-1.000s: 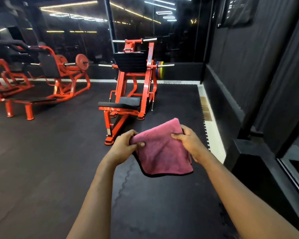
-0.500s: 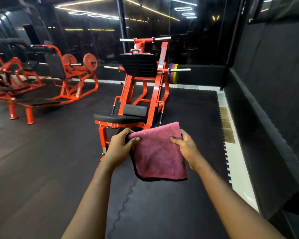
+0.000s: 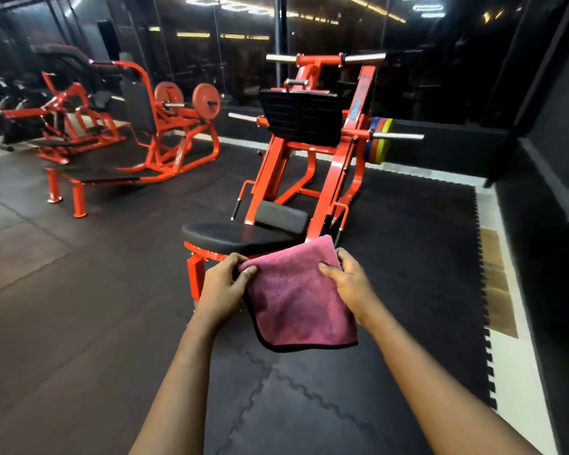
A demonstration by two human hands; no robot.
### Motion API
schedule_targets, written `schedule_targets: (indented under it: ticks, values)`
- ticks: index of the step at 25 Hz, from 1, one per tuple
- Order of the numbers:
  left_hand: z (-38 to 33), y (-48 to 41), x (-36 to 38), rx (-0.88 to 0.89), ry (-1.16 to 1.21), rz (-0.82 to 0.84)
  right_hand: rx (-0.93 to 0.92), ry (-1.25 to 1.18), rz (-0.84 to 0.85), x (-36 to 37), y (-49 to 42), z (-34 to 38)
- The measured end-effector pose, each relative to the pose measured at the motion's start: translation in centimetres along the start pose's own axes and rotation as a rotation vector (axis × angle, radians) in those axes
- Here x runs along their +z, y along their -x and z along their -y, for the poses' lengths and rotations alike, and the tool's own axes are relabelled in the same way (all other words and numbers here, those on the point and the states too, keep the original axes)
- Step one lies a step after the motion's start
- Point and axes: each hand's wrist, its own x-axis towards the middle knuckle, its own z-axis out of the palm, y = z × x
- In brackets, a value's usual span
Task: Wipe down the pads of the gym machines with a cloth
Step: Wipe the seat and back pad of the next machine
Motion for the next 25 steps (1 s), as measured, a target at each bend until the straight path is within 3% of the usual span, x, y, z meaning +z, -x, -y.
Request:
schedule_targets:
  ticks: [7,16,25]
  values:
    - [7.0,-18.2,6.6,-0.145,-0.005,-0.036,0.06,0.024,0.092,1.2,-22.0,-2.0]
    - [17.1,-36.7,14.4,-0.348,-0.169,-0.164,0.08,0.045,0.355,4.0,-49.0,-8.4]
    - [24.6,-46.3,20.9,-0.673,-0.255,-0.348,0.141,0.138,0.682,9.1,-68.2,-13.8]
